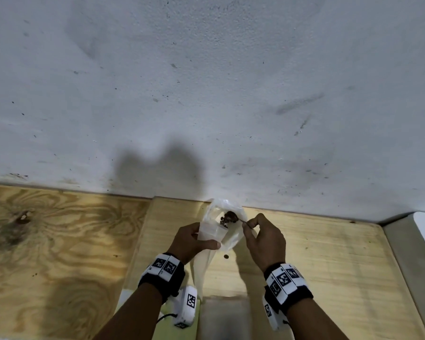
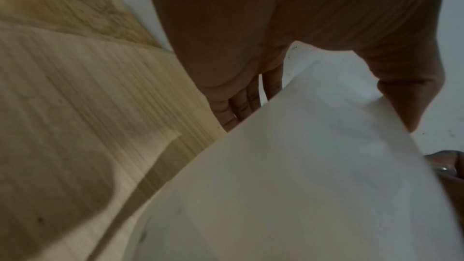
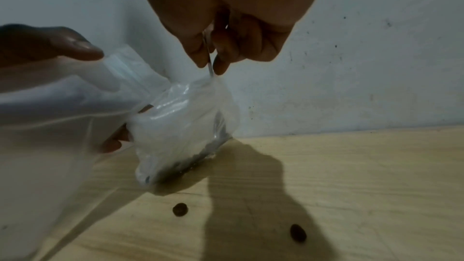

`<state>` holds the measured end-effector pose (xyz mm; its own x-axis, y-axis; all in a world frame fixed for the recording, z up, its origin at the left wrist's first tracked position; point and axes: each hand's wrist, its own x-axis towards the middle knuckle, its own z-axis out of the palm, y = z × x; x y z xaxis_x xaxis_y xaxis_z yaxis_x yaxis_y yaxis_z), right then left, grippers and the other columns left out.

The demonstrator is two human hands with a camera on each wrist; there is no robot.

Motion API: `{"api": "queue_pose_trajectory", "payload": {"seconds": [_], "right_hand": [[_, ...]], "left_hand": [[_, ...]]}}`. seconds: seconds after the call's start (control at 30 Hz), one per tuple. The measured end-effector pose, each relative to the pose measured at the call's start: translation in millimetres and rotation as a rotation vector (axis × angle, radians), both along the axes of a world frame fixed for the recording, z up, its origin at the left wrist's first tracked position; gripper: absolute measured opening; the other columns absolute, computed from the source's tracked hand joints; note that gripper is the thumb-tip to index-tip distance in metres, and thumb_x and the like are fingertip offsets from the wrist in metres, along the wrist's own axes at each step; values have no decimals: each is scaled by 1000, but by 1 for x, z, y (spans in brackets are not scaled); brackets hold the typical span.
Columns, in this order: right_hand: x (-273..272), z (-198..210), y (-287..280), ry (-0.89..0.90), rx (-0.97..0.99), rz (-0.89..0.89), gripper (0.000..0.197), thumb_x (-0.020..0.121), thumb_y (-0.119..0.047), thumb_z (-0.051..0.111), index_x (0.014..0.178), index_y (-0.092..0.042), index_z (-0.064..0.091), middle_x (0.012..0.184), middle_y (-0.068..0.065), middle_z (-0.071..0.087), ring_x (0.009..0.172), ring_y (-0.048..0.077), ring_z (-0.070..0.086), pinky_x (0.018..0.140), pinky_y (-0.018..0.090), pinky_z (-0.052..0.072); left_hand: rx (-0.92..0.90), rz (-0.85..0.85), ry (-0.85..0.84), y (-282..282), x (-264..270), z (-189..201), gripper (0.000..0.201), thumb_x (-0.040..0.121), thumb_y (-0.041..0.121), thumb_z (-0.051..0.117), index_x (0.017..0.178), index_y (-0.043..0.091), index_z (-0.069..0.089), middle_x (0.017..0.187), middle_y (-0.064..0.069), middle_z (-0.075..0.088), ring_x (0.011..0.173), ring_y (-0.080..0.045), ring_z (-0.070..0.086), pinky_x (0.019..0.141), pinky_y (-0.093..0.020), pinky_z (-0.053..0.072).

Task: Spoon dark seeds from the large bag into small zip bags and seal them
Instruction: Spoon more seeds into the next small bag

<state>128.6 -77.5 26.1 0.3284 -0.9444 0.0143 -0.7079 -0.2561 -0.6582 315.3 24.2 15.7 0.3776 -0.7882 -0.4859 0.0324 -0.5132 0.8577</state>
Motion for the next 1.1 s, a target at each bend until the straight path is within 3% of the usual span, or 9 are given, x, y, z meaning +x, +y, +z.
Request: {"api": "queue_pose_trajectory", "payload": {"seconds": [0.17, 0.27, 0.33, 0.43, 0.57, 0.63, 0.83, 0.93, 1.1], "right_hand": [[-4, -9, 5, -34, -73, -22, 17, 90, -38, 64, 81, -27, 55, 59, -7, 60, 47, 8, 50, 51, 13, 29], [-4, -17, 11, -15, -123, -19, 16, 90, -31, 66, 83, -23, 55, 54, -9, 51, 42, 13, 45, 47, 13, 27], [-4, -23, 13, -18, -125, -44, 16, 90, -27, 66, 82, -21, 54, 53, -11, 45, 43, 15, 43, 45, 17, 27], [-5, -29, 12, -40, -30, -123, 21, 92, -30, 64, 78, -24, 50, 53, -12, 46, 48, 16, 46, 48, 24, 30], [-5, -34, 13, -125, 110, -226, 27, 90, -32, 67, 73, -22, 48, 51, -5, 50, 48, 21, 50, 50, 28, 40], [-6, -38, 14, -182, 169, -272, 29, 87, -30, 71, 72, -21, 48, 51, -2, 51, 45, 20, 46, 50, 30, 42], [-6, -40, 21, -340, 304, -327, 31, 83, -13, 75, 67, -15, 49, 65, -2, 58, 51, 13, 45, 54, 27, 41], [-3, -35, 21, -361, 324, -337, 30, 83, -10, 74, 67, -11, 49, 67, -2, 56, 57, 10, 48, 55, 21, 40], [-4, -30, 21, -397, 305, -367, 29, 81, -2, 74, 66, -10, 50, 66, -2, 56, 63, 12, 52, 58, 17, 40]], "left_hand": [[-19, -62, -106, 3, 2, 5, 68, 38, 40, 89, 102, 28, 71, 98, 6, 73, 91, -10, 69, 77, -28, 58], [-74, -135, -234, 3, -1, 9, 72, 46, 31, 93, 113, 29, 68, 103, 12, 69, 92, -2, 64, 73, -12, 49], [-129, -192, -303, 3, -3, 9, 76, 43, 36, 92, 115, 27, 67, 104, 13, 67, 93, -2, 62, 73, -6, 45], [-171, -234, -334, 0, -4, 10, 83, 39, 48, 87, 116, 27, 67, 106, 13, 66, 96, -3, 61, 76, -8, 47], [-169, -225, -313, -5, -1, 14, 73, 40, 45, 86, 109, 40, 65, 104, 14, 69, 96, -3, 63, 81, -17, 53], [-155, -218, -297, -6, 2, 12, 73, 40, 44, 86, 110, 40, 64, 104, 13, 69, 97, -4, 63, 81, -17, 52], [-84, -231, -267, -3, 5, 2, 77, 43, 29, 91, 116, 30, 66, 107, 12, 67, 97, -1, 61, 71, -7, 47], [-66, -192, -267, -3, 6, -2, 77, 39, 37, 84, 113, 30, 65, 105, 11, 68, 94, -2, 63, 69, -9, 48], [-22, -42, -154, -4, 11, -7, 75, 37, 34, 79, 111, 29, 64, 105, 7, 67, 95, -9, 62, 69, -19, 50]]}}
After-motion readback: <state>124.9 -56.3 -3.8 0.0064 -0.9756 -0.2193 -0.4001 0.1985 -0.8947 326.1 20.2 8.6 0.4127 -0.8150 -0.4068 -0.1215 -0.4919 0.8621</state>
